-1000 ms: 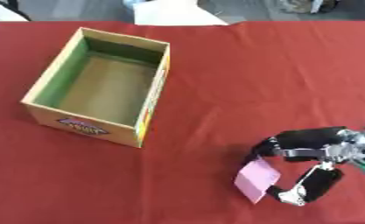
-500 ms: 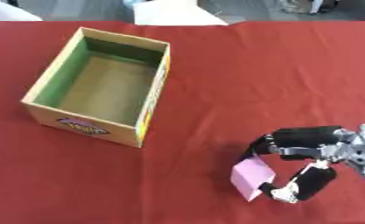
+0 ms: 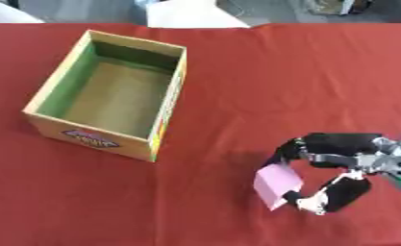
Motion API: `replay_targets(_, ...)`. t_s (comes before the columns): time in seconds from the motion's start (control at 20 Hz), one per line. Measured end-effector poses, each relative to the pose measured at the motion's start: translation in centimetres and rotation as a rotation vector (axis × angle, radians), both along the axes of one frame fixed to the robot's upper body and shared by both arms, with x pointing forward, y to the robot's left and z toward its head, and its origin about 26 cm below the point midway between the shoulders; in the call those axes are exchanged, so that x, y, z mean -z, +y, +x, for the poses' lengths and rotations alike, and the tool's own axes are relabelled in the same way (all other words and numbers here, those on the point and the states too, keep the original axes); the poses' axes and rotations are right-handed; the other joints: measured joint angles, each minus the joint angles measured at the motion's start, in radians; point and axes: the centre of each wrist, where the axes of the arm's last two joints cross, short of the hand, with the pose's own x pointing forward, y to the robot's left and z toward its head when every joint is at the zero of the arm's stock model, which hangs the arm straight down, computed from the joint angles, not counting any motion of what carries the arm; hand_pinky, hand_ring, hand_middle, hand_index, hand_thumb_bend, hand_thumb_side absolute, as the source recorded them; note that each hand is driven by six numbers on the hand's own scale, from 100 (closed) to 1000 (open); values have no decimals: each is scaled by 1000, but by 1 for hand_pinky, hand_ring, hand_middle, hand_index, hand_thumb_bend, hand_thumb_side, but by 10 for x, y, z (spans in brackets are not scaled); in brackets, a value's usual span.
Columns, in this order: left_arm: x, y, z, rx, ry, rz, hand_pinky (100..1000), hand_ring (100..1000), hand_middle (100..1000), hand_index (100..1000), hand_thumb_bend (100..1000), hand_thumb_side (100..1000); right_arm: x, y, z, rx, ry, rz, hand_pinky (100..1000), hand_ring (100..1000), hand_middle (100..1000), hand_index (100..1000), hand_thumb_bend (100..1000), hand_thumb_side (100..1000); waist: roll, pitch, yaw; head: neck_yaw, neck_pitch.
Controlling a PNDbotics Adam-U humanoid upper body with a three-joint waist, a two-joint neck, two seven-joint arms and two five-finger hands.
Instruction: Pick up objects on the table and place them in the box.
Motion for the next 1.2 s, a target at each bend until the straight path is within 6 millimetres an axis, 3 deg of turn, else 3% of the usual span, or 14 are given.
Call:
replay_targets(0.25,1,0,0,0,3,1,533,711,595,750,100,726,-32,12,4,-24,-94,17,775,611,452,677,100,404,-4,-5,0,0,0)
replay_targets(0.3,1,0,0,-1,5,1,534,711,596,750,100,726,-38,15,5,-31,-111,19,754,596,447,669,100,465,-5,-6,2,0,0)
replay_targets(0.35,1,0,0,-1,6,2,534,711,596,750,100,726,-45,19,6,-39,-128,19,752,594,446,667,100,401,-5,-6,4,0,0)
replay_targets(0.65,2,1,-1,0,11,3,533,710,595,749,100,726,-76,43,14,-90,-219,21,715,544,417,609,100,379,-9,-12,12,-2,0)
replay_targets(1.2,2,0,-1,7,19,3,533,710,595,748,100,724,-129,116,56,-140,-340,50,700,532,410,603,100,372,-10,-22,39,-16,-10)
